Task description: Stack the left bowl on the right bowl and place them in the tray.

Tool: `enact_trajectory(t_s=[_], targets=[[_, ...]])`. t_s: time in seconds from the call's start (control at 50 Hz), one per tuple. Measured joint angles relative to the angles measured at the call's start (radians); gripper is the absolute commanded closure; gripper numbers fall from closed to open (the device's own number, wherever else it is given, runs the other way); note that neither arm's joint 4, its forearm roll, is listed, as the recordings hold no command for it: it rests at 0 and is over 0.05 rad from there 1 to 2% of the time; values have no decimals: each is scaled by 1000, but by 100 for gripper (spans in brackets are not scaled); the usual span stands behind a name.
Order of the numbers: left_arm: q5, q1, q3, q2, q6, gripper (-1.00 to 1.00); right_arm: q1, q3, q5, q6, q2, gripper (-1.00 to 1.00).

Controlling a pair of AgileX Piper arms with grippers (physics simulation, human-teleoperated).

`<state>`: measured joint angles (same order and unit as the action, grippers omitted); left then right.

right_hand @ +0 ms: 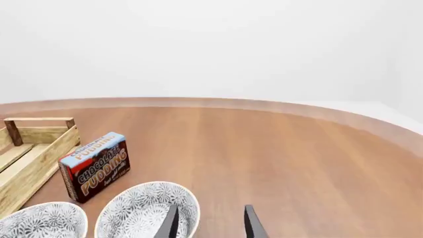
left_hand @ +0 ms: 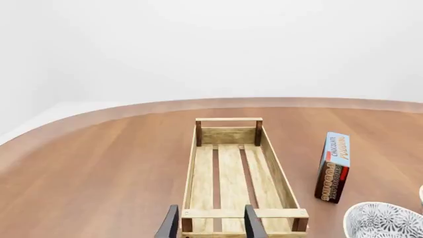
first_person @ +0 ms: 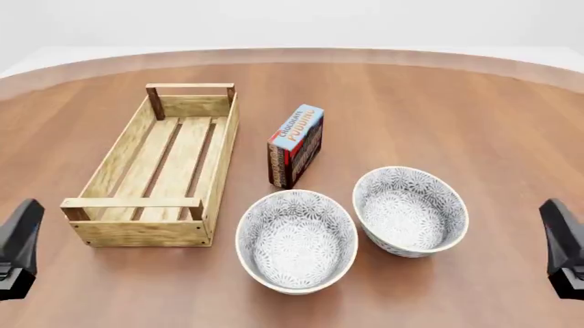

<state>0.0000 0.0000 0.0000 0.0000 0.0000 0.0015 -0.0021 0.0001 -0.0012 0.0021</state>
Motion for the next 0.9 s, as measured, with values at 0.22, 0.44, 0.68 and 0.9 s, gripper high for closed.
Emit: enact_trajectory(t_s=[0.22, 0.44, 0.68, 0.9], targets=[[0, 0, 0, 0, 0, -100, 4, -21, 12, -6, 17, -100], [0, 0, 0, 0, 0, -100, 62, -144, 64, -50, 128, -100], [0, 0, 0, 0, 0, -100, 178, -346, 117, -142, 354, -100], [0, 0, 0, 0, 0, -100, 310, -559, 191, -210, 567, -100]])
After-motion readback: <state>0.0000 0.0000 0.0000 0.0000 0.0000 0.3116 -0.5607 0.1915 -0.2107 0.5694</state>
